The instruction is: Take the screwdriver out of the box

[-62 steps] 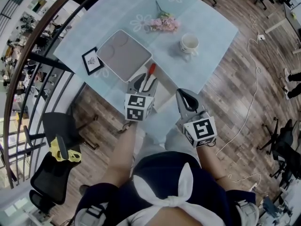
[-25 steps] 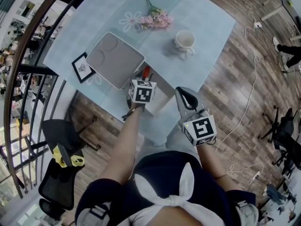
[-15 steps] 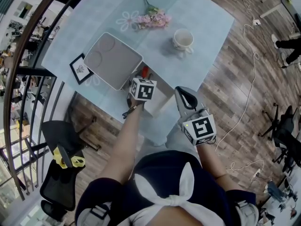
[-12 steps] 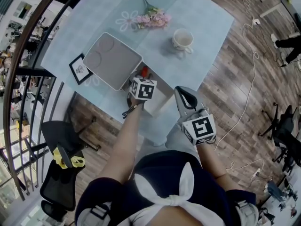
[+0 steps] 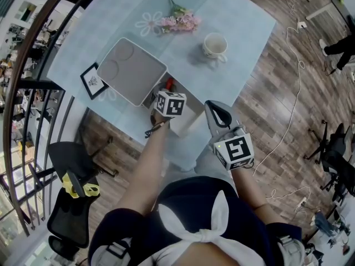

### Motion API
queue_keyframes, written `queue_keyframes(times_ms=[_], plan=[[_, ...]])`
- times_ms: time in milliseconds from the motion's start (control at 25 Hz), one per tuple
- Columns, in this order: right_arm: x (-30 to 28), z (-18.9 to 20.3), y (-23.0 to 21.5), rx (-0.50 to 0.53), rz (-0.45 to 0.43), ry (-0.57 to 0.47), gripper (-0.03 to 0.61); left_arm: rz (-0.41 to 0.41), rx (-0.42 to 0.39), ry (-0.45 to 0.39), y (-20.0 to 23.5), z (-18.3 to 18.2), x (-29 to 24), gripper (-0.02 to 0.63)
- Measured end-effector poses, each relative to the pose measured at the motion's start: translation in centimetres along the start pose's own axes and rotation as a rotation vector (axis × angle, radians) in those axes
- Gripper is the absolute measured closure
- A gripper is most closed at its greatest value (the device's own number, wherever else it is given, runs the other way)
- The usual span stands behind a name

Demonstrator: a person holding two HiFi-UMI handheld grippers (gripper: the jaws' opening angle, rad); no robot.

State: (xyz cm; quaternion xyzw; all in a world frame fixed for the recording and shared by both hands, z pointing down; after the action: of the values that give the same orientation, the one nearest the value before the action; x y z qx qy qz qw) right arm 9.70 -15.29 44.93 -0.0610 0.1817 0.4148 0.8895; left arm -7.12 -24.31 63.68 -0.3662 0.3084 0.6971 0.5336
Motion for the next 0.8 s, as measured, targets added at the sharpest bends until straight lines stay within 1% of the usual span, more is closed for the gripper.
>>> queue_keyframes(times_ms=[360, 600, 800], plan=[[0.3, 0.0, -0.3, 0.0, 0.001, 0.0, 0.58, 0.001, 0.001, 0.004, 0.0, -0.3, 0.1, 0.505], [0.8, 0.0, -0.4, 0.006, 0.003, -0.006, 0.58, 0.027, 0.031, 0.017, 0.0, 0.0, 0.0, 0.506], [1.0, -0.3, -0.5, 0.012, -0.002, -0.01, 0.58, 0.033, 0.046, -0.005, -0.1, -0.3, 0.7, 0.506]])
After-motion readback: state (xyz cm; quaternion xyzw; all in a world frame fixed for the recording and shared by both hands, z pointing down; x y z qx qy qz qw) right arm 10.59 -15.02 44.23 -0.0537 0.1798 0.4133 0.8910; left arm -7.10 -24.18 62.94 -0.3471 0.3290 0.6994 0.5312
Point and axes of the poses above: the fingertips, and each gripper's own axes: x backward along the fingers, y to its left, z out of its underside, the point moved 8 cm from there along x, backward along the fingers, and after that the axes turned 8 degrees about x, right-handed, at the moved point
